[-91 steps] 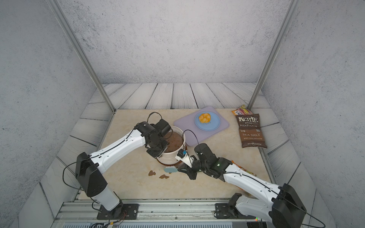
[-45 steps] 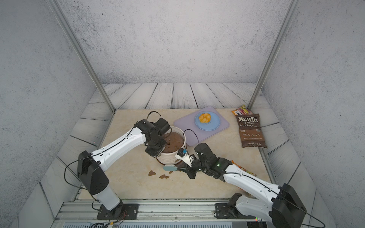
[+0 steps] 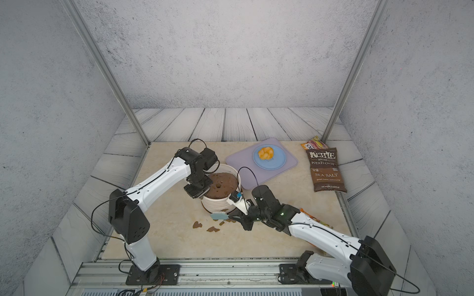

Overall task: Scrub the dried mud off the ceramic pot
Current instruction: Rotate the pot on the tray.

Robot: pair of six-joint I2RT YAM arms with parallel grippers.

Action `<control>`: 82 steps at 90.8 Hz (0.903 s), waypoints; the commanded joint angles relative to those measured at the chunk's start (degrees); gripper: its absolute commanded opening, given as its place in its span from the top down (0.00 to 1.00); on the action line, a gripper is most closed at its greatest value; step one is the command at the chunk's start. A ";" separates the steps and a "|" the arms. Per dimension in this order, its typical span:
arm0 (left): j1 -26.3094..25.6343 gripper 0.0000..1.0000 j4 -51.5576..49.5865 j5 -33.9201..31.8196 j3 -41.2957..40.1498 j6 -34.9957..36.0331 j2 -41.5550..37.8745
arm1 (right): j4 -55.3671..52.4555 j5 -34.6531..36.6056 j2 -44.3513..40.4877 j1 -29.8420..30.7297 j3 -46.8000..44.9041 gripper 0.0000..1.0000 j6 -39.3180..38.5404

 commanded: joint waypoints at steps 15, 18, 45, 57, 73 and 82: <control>1.70 0.94 -1.06 -4.95 1.39 11.91 2.37 | 3.46 3.95 2.49 -0.03 2.15 1.00 -0.48; 1.75 0.94 -1.04 -5.11 1.61 12.55 2.56 | 3.76 4.38 2.79 -0.03 2.26 1.00 -0.75; 2.15 0.95 0.52 -4.43 2.07 17.56 3.40 | 5.34 7.26 6.90 0.01 3.06 1.00 -3.47; 2.37 0.95 0.90 -4.70 2.14 20.30 3.67 | 7.02 9.12 8.20 -0.27 2.03 1.00 -5.12; 2.45 0.95 0.47 -4.71 2.71 23.49 4.46 | 8.46 10.15 10.01 -0.38 1.09 1.00 -6.04; 2.40 0.95 0.80 -4.72 2.40 24.44 4.45 | 8.92 10.84 10.92 -0.43 0.72 1.00 -6.09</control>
